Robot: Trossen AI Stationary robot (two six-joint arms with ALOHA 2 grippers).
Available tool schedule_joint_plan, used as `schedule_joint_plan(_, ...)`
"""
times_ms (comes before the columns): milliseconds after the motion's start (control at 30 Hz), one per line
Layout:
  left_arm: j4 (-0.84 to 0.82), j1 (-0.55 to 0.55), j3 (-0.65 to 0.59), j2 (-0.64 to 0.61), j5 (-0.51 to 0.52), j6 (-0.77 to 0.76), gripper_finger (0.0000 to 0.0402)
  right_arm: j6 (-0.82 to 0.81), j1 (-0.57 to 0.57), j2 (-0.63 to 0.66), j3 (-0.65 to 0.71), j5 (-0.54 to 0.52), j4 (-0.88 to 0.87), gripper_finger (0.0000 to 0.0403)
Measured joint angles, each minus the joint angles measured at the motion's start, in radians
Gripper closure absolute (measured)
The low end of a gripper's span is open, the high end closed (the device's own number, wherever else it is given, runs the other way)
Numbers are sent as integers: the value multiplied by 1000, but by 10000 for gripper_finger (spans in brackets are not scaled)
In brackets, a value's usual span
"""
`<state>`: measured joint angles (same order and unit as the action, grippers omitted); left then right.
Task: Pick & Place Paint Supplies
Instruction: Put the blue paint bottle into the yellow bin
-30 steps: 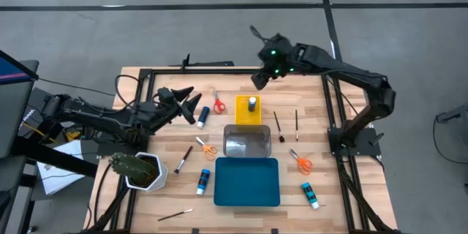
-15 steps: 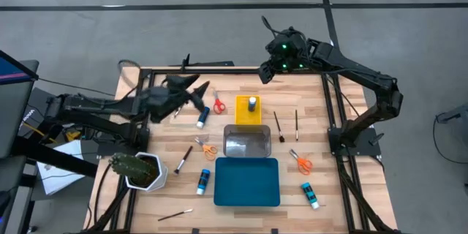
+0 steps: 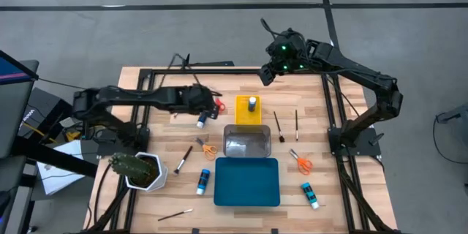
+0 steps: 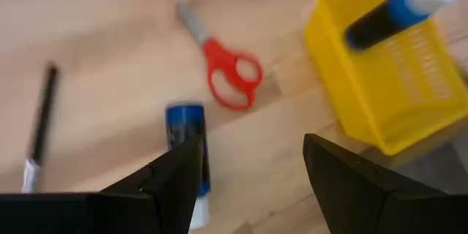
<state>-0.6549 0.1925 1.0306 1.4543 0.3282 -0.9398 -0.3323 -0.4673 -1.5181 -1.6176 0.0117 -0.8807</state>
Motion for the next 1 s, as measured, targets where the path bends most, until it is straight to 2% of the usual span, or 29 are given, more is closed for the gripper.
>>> schedule_joint_plan(200, 3, 0, 0, 118, -31, -93, 170, 18, 1, 0, 0, 18, -1, 163)
schedule_joint_plan(467, 23, 16, 0, 210, -31, -92, 170, 26, 1, 0, 0, 22, -1, 163)
schedule_joint_plan(700, 46, 70, 0, 259, -25, -31, 170, 26, 1, 0, 0, 45, -1, 163)
schedule_joint_plan(1000, 54, 112, 1, 263, -25, 74, 170, 29, 1, 0, 0, 45, -10, 163)
